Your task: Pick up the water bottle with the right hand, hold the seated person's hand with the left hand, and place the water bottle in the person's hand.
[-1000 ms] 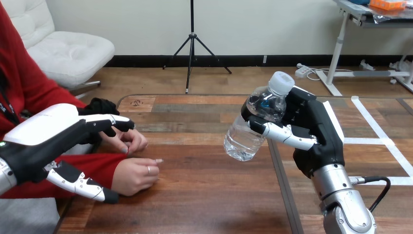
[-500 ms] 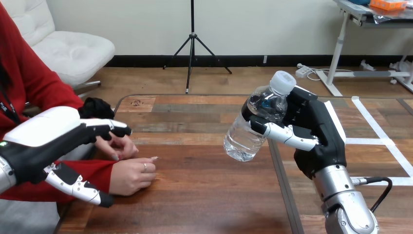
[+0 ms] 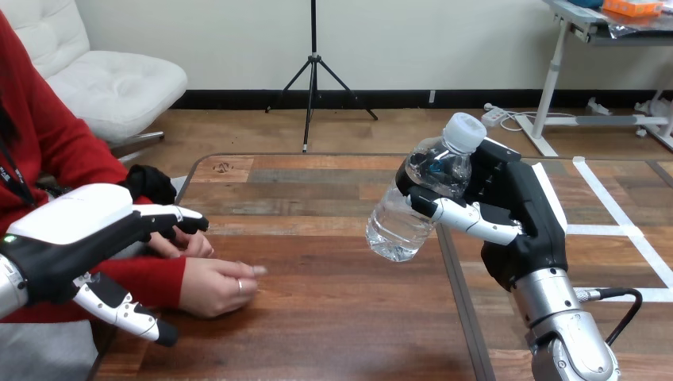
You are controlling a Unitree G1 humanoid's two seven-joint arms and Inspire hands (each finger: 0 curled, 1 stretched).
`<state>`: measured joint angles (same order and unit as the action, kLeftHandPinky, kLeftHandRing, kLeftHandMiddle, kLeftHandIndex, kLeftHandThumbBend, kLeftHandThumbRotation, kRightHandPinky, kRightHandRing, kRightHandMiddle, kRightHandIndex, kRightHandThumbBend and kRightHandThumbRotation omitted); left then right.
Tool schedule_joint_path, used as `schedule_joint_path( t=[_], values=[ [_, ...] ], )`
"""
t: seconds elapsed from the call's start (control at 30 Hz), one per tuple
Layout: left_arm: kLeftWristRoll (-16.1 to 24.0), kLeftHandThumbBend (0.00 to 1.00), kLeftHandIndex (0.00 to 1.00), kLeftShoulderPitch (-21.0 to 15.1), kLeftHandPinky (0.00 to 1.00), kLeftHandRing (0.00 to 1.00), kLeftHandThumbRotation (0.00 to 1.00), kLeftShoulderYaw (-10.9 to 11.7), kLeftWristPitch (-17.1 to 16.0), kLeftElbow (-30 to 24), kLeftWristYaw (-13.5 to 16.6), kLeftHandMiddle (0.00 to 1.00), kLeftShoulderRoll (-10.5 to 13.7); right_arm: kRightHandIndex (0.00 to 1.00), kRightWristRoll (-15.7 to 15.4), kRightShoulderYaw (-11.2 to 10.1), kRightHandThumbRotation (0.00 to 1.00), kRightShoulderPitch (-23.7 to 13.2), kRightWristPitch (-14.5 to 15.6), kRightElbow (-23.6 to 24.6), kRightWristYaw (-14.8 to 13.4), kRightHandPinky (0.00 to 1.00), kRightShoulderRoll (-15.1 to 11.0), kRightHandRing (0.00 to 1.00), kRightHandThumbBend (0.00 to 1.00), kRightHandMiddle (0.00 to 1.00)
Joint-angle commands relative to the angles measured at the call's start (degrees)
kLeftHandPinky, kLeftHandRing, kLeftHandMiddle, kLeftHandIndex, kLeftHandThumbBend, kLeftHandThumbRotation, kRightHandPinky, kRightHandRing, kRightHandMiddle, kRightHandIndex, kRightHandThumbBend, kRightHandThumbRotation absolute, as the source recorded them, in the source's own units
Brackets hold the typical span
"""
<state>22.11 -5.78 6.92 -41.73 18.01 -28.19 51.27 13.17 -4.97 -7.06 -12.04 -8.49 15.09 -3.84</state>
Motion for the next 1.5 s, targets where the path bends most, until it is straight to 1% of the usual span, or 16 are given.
schedule_joint_path(
  t=[0.0,0.27,0.4,0.67,0.97,1.17,1.47],
  values=[
    [1.51,1.0,0.84,-3.8,0.71,0.78,0.37,-1.17,1.1,-0.32,1.11,0.82,2.17,0.46,1.29,-0.01,0.0,-2.5,-0.36,5.07,-0.09,0.33,0.52,0.38,0.84,0.45],
    [4.13,1.0,0.82,-4.53,0.69,0.76,0.42,-2.52,0.94,0.71,2.92,0.8,1.66,0.46,1.08,0.18,0.0,-2.23,-0.18,6.05,-0.24,0.32,0.52,0.38,0.84,0.45],
    [5.11,1.0,0.81,-4.91,0.68,0.75,0.42,-3.42,2.02,0.8,3.01,0.8,1.48,0.46,0.99,0.31,0.0,-1.96,0.0,6.74,-0.33,0.32,0.52,0.38,0.84,0.45],
    [6.64,1.0,0.79,-5.77,0.65,0.72,0.38,-5.07,3.05,1.47,3.65,0.77,1.38,0.46,1.7,0.47,0.0,-1.54,0.4,7.98,-0.15,0.32,0.8,0.38,0.84,0.45],
    [8.36,1.0,0.77,-6.9,0.63,0.7,0.36,-7.02,4.26,2.61,4.2,0.75,1.33,0.46,1.56,0.69,0.0,-1.03,0.97,9.41,-0.46,0.32,0.83,0.37,0.85,0.44],
    [9.6,1.0,0.76,-7.83,0.62,0.69,0.32,-8.35,4.28,4.09,5.27,0.75,1.37,0.46,1.44,0.73,0.0,-0.73,0.78,9.99,-0.35,0.32,0.75,0.37,0.84,0.44],
    [11.16,1.0,0.76,-9.33,0.62,0.7,0.31,-10.23,4.21,6.81,6.69,0.75,1.37,0.46,1.78,0.74,0.0,-0.29,1.43,11.14,-0.24,0.31,0.63,0.37,0.84,0.44]
  ],
)
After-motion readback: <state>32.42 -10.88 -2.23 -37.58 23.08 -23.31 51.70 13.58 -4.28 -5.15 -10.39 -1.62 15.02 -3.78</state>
